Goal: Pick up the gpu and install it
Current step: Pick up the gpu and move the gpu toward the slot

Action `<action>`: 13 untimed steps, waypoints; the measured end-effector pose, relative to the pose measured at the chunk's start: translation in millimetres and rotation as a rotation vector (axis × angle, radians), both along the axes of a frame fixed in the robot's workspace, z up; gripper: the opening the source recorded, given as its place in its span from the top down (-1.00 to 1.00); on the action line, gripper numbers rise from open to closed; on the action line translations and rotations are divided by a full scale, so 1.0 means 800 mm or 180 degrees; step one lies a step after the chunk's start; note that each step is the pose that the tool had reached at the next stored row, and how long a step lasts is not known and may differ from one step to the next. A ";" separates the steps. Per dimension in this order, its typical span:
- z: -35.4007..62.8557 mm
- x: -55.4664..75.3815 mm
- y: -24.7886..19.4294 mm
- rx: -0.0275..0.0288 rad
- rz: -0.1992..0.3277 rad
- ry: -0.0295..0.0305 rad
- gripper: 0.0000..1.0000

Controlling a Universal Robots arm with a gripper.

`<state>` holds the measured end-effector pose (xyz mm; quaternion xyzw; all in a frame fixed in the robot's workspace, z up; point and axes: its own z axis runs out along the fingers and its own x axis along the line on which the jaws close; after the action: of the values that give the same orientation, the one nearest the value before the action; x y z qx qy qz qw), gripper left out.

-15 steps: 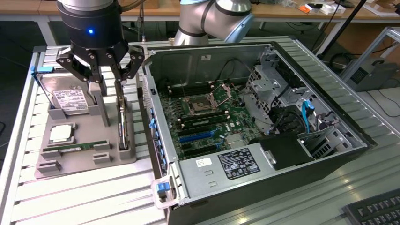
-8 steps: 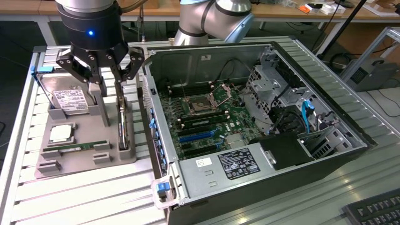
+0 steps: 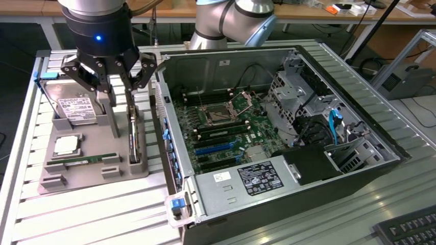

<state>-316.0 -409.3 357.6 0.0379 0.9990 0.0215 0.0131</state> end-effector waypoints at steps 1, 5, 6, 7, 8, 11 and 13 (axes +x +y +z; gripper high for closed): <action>-0.001 0.000 -0.0001 0.0000 0.0000 0.0000 0.28; -0.001 -0.001 -0.0002 0.0000 0.0000 0.0000 0.28; -0.002 -0.001 -0.0002 0.0000 0.0000 0.0000 0.28; -0.002 -0.001 -0.0002 0.0000 0.0000 0.0000 0.28; -0.002 -0.001 -0.0002 0.0000 0.0000 0.0000 0.28; -0.003 -0.001 -0.0003 0.0000 0.0000 0.0000 0.28; -0.003 -0.001 -0.0003 0.0000 0.0000 0.0000 0.28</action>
<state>-317.1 -409.5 354.9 0.0379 0.9990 0.0215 0.0131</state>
